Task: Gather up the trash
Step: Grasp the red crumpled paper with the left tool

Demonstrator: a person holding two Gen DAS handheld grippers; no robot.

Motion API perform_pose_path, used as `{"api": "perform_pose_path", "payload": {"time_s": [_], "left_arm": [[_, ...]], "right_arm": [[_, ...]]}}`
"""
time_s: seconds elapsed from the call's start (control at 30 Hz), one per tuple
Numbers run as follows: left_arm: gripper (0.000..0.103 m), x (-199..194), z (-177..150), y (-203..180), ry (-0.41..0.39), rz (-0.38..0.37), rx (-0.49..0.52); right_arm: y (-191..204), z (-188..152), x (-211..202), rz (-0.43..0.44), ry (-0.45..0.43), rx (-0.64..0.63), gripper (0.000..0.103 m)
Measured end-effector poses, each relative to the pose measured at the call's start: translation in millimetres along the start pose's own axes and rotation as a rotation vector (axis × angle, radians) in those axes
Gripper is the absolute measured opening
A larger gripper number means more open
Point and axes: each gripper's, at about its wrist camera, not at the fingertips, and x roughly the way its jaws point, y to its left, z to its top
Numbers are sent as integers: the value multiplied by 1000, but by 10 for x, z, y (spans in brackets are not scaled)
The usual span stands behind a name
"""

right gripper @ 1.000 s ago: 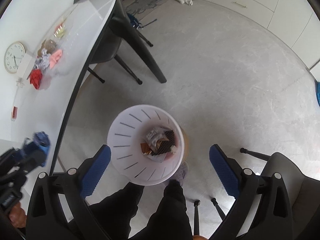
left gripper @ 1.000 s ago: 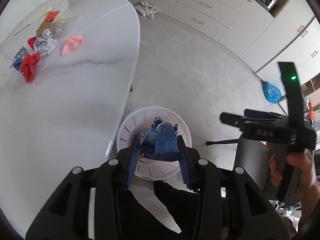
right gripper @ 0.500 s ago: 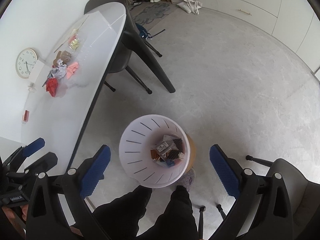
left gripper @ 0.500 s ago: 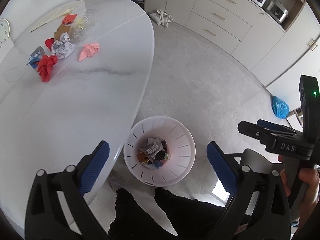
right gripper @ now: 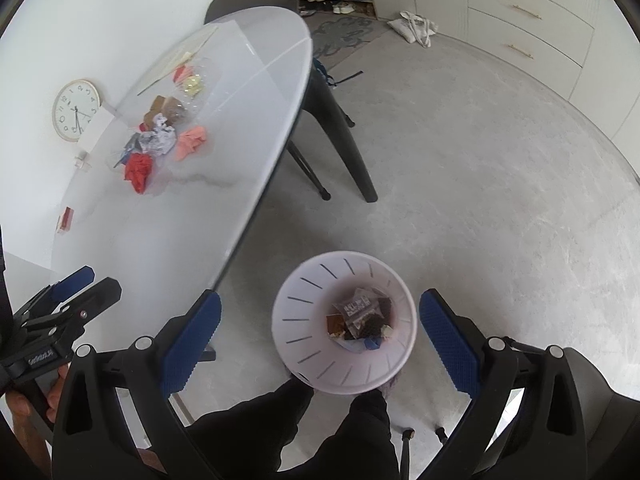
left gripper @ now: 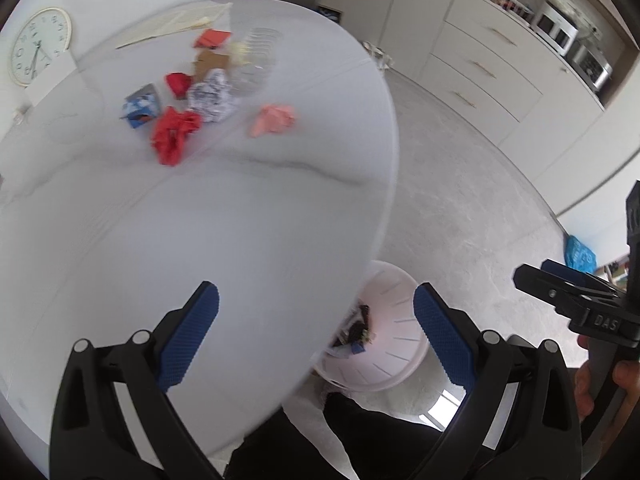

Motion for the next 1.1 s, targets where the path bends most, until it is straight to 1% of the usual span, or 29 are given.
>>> {"api": "perform_pose_path", "payload": {"time_s": [0.13,0.3,0.47,0.63,0.7,0.77,0.8,0.87,0.9,0.93,0.97,1.0,1.03,1.07,1.1], "left_arm": [[94,30,164,388,-33,56,-18],[94,201,499,841,-61,107,-25],[94,503,833,1163,-57,112,-26],[93,868,1094,1304,-39,101,0],[90,1041,1177,1349,-22,100,18],[81,1182,1217,1368,-6,110,39],[78,1240,1226,1380,2,113,47],[63,1321,1238,1425,16,103,45],[60,1352,1248,1453,22,91,36],[55,1368,1252,1473,23,80,27],[48,1358,1253,1486,8,80,26],[44,1355,1261,1499,7,74,27],[36,1345,1267,1511,7,66,27],[30,1336,1268,1526,10,52,22],[27,1324,1272,1542,10,42,14]], "right_arm": [[301,132,79,20,-7,-20,99],[700,327,170,10,-28,-42,99],[1033,547,291,-10,-44,-41,99],[1308,774,506,-41,-35,-36,99],[1374,849,590,-45,-27,-31,99],[1435,931,683,-56,-20,-30,99],[1452,957,719,-62,-16,-32,99],[1502,1016,802,-74,-8,-44,99],[1522,1034,842,-78,-5,-53,99],[1553,1067,895,-82,0,-64,99],[1581,1086,940,-86,3,-73,99],[1610,1115,989,-91,4,-84,99],[1632,1139,1030,-93,3,-93,99],[1668,1173,1087,-95,0,-109,99],[1704,1209,1154,-105,-3,-126,99]]}}
